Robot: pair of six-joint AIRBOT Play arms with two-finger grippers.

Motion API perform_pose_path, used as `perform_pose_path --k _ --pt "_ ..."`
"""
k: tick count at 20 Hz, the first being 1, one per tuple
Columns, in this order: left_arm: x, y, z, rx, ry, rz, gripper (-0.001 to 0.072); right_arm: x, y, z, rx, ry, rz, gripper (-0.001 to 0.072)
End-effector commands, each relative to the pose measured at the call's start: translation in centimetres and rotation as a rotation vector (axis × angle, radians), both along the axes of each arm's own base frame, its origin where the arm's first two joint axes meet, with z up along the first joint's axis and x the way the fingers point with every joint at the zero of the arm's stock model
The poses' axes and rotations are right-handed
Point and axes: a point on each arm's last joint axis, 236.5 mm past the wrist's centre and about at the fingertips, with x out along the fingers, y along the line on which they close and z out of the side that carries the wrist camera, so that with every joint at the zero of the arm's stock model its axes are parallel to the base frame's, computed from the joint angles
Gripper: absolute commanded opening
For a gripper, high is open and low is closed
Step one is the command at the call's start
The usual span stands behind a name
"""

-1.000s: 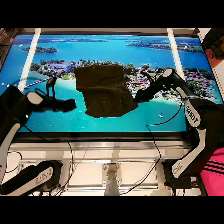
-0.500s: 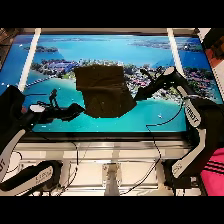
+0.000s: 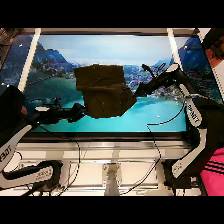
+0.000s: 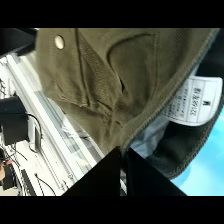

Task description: Fold the clothes and pants, and hang the long-sleeved shirts on hangers.

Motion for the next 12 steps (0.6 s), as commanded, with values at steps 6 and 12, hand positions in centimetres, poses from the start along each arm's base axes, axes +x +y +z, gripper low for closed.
perform_pose_path --k 6,12 --pt "2.8 -3.2 5.4 -0.199 -0.183 0.011 0.0013 0.7 0.7 2.3 0.109 0.008 -0.042 0.0018" --pt "7.5 -2.4 26.8 -0.148 -0.736 0.016 0.0011 4.6 0.3 15.5 0.637 -0.047 -0.227 0.0018"
